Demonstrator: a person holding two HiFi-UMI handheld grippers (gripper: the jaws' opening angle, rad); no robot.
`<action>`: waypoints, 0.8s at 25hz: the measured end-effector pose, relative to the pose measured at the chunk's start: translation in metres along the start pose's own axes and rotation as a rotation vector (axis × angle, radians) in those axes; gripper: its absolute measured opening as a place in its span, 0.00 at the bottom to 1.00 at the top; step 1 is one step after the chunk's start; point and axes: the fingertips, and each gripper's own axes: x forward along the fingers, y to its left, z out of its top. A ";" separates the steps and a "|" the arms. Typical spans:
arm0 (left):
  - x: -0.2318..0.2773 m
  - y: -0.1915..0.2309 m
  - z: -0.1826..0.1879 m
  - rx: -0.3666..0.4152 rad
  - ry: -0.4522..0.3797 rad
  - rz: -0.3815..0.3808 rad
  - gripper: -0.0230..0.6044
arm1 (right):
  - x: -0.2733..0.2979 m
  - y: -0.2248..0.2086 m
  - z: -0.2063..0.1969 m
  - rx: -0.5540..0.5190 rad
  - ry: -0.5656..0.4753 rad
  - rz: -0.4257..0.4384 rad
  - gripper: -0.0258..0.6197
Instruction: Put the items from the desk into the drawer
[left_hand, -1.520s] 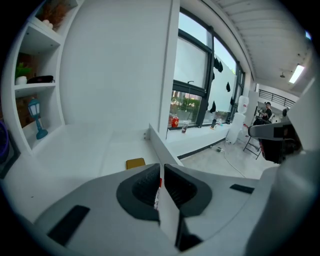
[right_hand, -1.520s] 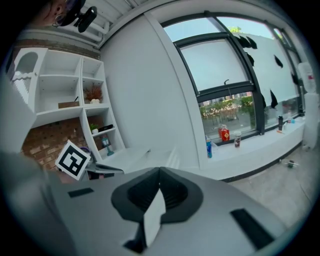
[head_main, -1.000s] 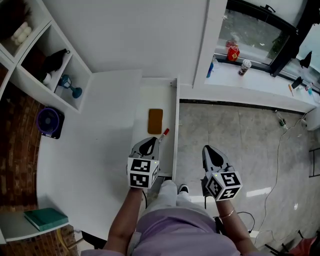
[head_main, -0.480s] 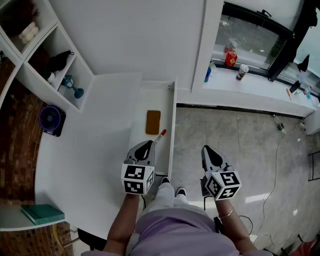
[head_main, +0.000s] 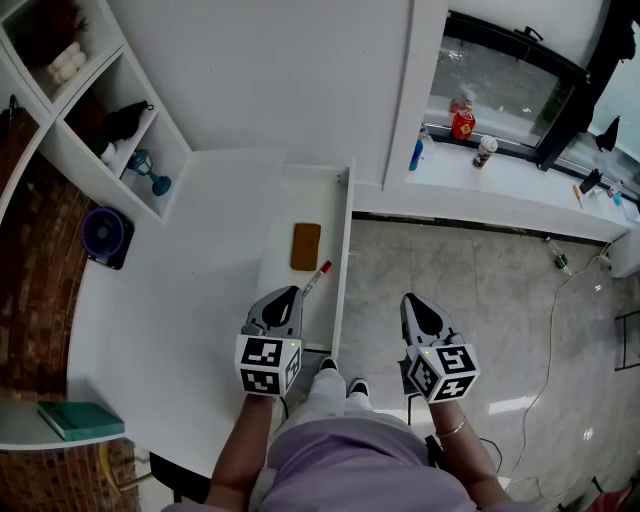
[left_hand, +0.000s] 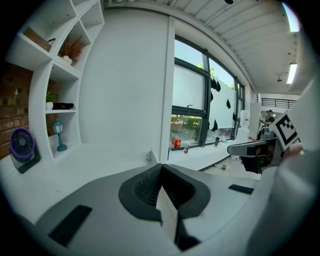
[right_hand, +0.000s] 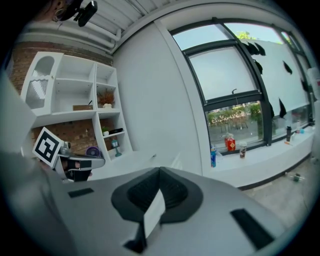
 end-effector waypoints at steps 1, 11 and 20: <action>0.000 0.000 0.000 0.000 -0.001 0.001 0.04 | 0.000 0.001 0.000 -0.003 0.001 0.003 0.04; -0.004 0.004 0.003 -0.024 -0.015 0.018 0.04 | -0.001 0.002 0.001 -0.011 0.010 0.012 0.04; 0.001 -0.006 0.004 -0.013 -0.009 0.006 0.04 | -0.007 -0.007 0.001 -0.011 0.005 -0.003 0.04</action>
